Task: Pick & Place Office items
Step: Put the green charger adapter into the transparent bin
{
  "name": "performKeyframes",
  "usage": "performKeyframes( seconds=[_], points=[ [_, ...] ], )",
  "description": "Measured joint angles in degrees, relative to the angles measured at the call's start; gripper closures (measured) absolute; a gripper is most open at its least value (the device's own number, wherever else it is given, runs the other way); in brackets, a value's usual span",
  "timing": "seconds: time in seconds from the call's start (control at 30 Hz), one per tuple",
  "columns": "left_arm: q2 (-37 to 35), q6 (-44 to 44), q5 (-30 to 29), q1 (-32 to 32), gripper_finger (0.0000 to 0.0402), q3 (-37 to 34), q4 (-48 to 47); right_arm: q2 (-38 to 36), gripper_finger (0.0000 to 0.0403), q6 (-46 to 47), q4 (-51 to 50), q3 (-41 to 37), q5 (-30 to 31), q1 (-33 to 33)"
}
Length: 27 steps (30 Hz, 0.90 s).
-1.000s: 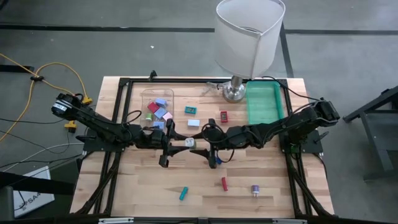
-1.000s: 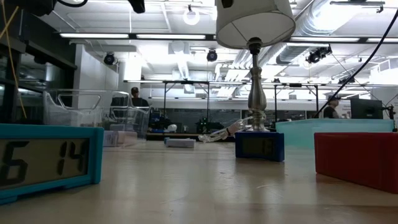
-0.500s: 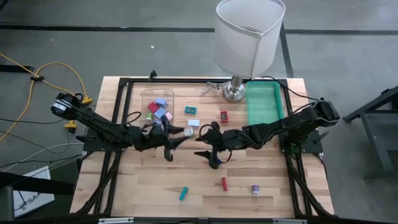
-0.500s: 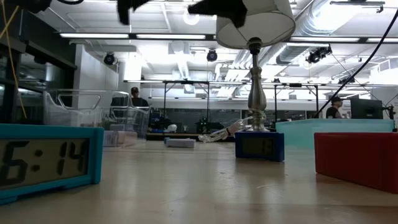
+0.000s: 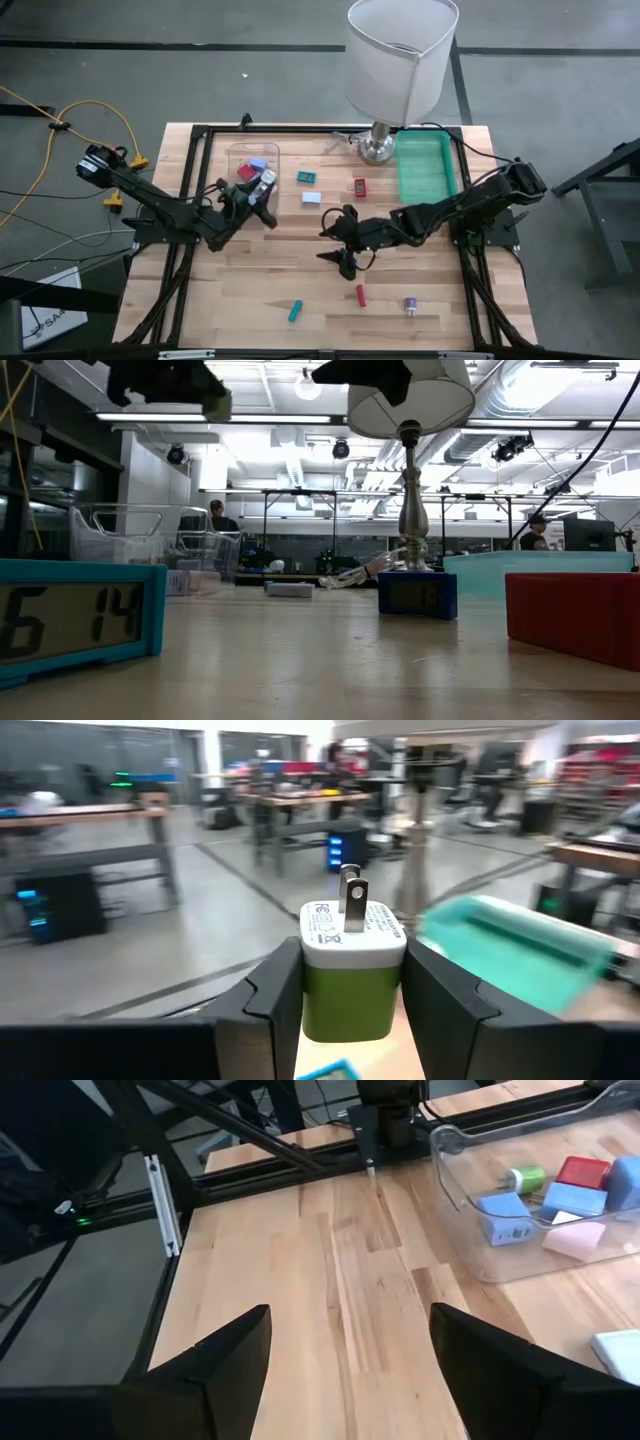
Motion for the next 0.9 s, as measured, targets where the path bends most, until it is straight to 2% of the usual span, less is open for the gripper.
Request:
performKeyframes(
  seconds=[0.2,0.33,0.43,0.67,0.8,0.9],
  points=[
    [0.0,-1.6,-6.4,1.6,0.0270,0.0,-2.8,0.0,0.0145,0.1,0.0,0.0,0.0,1.4],
    [0.0,-4.6,-5.9,5.6,0.0270,0.0,-6.0,0.0,0.0145,0.1,0.0,0.0,0.0,2.0],
    [0.0,-7.6,-3.3,9.6,0.0270,-0.1,-10.1,0.0,0.0145,0.3,0.0,0.0,0.0,2.5],
    [0.0,-22.2,8.1,18.8,0.0270,-0.9,-26.3,0.0,0.0145,0.3,0.0,0.0,0.0,4.3],
    [0.0,-32.9,19.9,25.1,0.0270,-0.9,-39.4,0.0,0.0145,0.3,-0.5,0.0,0.0,5.3],
    [-0.3,-36.8,28.2,29.9,0.0270,-1.0,-48.0,0.0,0.0145,0.3,-1.2,0.0,0.0,5.9]
  ],
)
